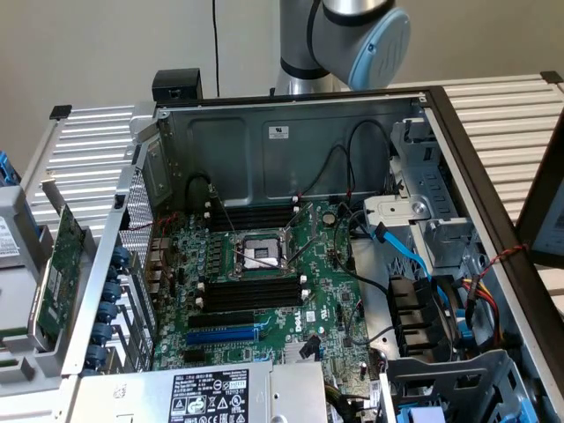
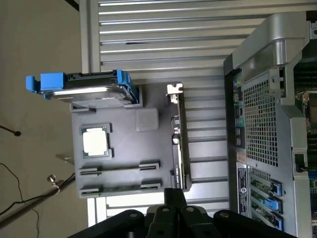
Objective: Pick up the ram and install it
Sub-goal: 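Reach for the ram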
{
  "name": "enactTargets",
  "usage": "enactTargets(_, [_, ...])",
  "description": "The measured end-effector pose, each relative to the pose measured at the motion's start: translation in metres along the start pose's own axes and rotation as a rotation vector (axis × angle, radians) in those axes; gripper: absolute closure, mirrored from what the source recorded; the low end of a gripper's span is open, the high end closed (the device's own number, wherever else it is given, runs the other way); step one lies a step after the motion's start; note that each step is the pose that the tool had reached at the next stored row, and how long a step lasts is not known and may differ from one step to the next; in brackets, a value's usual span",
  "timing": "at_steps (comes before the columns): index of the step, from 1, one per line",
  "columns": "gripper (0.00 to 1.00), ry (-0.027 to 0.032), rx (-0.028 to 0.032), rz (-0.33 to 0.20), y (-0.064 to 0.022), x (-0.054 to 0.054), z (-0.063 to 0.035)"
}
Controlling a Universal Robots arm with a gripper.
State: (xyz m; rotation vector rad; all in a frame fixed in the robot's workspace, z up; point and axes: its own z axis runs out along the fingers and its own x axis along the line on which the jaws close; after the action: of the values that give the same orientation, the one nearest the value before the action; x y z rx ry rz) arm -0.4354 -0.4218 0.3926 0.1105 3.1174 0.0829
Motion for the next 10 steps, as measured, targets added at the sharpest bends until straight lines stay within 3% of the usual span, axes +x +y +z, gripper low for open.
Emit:
enactTargets(6, [0.89,0.0000,0.0000,0.000,-0.0068,0.026,-0.0009])
enactTargets(10, [0.89,0.0001,0.0000,0.000,-0.0101,0.037,-0.0013])
